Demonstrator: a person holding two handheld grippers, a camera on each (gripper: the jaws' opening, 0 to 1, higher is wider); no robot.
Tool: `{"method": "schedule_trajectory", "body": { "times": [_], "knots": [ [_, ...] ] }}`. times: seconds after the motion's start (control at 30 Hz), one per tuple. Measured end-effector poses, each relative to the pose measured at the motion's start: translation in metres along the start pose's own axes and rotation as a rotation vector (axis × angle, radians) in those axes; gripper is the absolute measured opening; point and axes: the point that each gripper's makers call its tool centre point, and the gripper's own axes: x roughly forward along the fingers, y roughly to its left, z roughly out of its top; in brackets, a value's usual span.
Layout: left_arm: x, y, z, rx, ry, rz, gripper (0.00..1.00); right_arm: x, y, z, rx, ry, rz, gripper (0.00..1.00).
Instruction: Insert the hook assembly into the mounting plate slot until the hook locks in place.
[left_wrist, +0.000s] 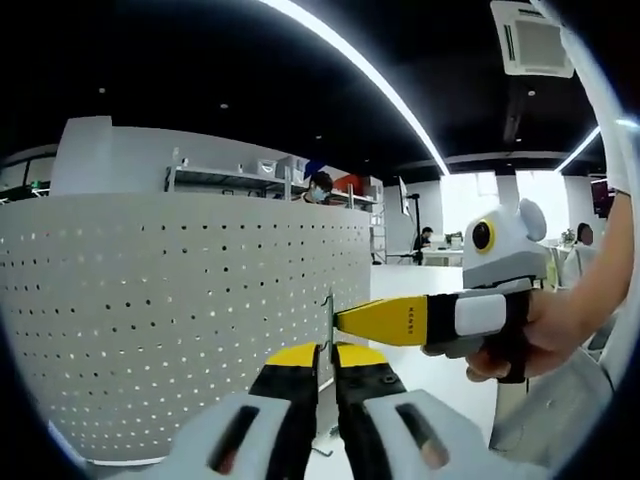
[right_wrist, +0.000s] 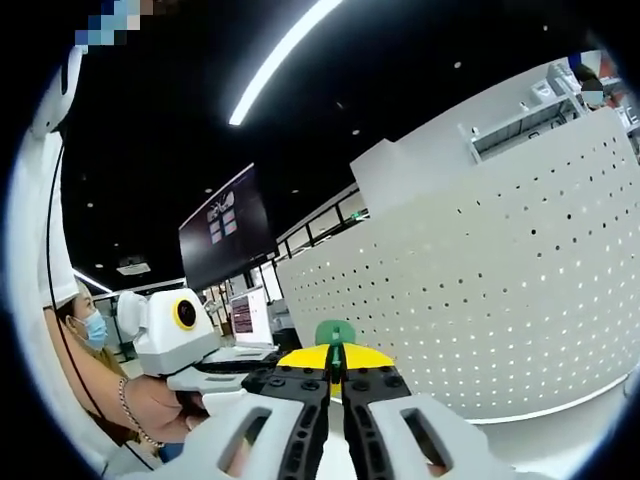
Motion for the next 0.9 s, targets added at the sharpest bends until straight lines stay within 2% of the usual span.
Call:
{"method": "schedule_trajectory", "body": {
  "times": [0.1,0.13,0.17,0.23,0.43,0.5,0.63,0.73,0.8,0.9],
  "knots": [
    [0.0,-0.001,-0.003,-0.02,0.009,-0.015,0.24,0.0,0.0,-0.001,-0.007,0.007,0.002,0.0],
    [0.0,-0.002,-0.003,-0.015,0.009,-0.021,0.25,0.0,0.0,-0.001,-0.005,0.006,0.001,0.0],
    [0.0,-0.003,-0.005,0.026,0.019,-0.018,0.27,0.0,-0.001,-0.001,-0.004,0.005,-0.001,0.0],
    [0.002,-0.004,-0.009,0.024,0.037,-0.025,0.32,0.0,-0.001,-0.001,-0.003,0.006,0.002,0.0],
    [0.005,-0.005,-0.019,0.018,0.074,-0.028,0.6,0.0,-0.001,-0.002,-0.002,0.012,0.001,0.0],
    [0.005,-0.004,-0.021,0.01,0.084,-0.024,0.69,0.0,0.0,-0.002,-0.003,0.015,0.002,0.0],
    [0.005,-0.001,-0.026,-0.007,0.106,-0.01,0.8,0.0,-0.001,-0.004,-0.004,0.025,0.003,0.0],
    [0.004,0.002,-0.029,-0.009,0.123,0.01,0.91,0.0,0.0,-0.005,-0.006,0.029,0.005,0.0],
    [0.004,0.005,-0.029,-0.001,0.123,0.031,0.96,0.0,0.0,-0.005,-0.006,0.032,0.006,0.0],
    [0.003,0.006,-0.027,-0.001,0.116,0.03,0.95,0.001,0.001,-0.005,-0.001,0.035,0.007,0.0]
  ]
}}
